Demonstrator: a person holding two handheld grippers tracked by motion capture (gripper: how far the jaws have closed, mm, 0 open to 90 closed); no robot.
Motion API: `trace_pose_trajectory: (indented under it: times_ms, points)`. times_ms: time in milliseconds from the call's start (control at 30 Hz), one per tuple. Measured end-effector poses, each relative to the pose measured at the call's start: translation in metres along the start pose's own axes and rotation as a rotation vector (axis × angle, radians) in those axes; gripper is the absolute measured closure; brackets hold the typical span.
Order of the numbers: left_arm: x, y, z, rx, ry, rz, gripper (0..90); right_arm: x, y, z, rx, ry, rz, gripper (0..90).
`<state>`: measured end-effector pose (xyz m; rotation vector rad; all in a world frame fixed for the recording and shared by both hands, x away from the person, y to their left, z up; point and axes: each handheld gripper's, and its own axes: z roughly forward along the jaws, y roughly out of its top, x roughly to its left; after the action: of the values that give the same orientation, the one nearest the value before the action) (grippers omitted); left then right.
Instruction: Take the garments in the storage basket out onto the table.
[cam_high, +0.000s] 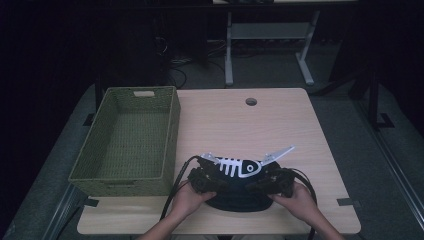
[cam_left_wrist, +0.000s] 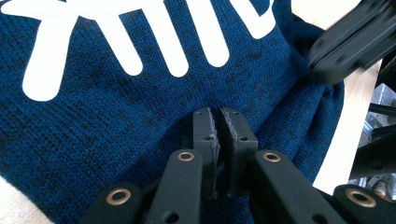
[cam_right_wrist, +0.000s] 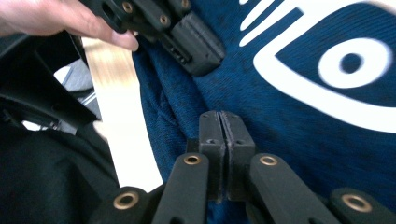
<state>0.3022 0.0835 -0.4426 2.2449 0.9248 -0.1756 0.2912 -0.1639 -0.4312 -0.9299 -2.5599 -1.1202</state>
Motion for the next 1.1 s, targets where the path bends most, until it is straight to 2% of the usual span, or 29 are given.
trace_pose_trajectory:
  times_ms: [167,400,600,700,733,833,933,1000,1100]
  points:
    - [0.0,-0.005,0.001,-0.006,-0.007,-0.008,84.4,-0.001,-0.004,0.02,0.061,0.013,-0.009,89.2]
    - [0.0,-0.009,0.002,-0.015,-0.003,-0.007,84.2,-0.004,-0.007,0.028,0.089,0.014,-0.01,89.6]
    - [0.0,-0.011,0.003,-0.02,-0.006,-0.008,84.2,-0.009,-0.012,0.031,0.064,0.039,0.016,89.7]
    - [0.0,-0.011,0.003,-0.026,-0.004,-0.01,84.2,-0.007,-0.008,0.029,0.066,0.032,0.005,87.7]
    - [0.0,-0.012,0.003,-0.028,-0.005,-0.012,84.2,-0.007,-0.005,0.026,0.051,0.032,-0.001,86.4]
    - [0.001,-0.013,0.003,-0.03,-0.007,-0.011,84.2,-0.009,0.006,0.017,0.0,0.017,0.021,85.9]
    - [0.001,-0.013,0.004,-0.033,-0.009,-0.006,84.2,-0.019,0.023,0.006,-0.072,0.011,0.065,84.5]
    - [0.001,-0.014,0.004,-0.039,-0.013,-0.017,84.2,-0.028,0.03,0.003,-0.095,-0.001,0.092,84.0]
    - [0.002,-0.014,0.005,-0.041,-0.013,-0.021,84.2,-0.04,0.037,0.008,-0.07,-0.024,0.125,84.1]
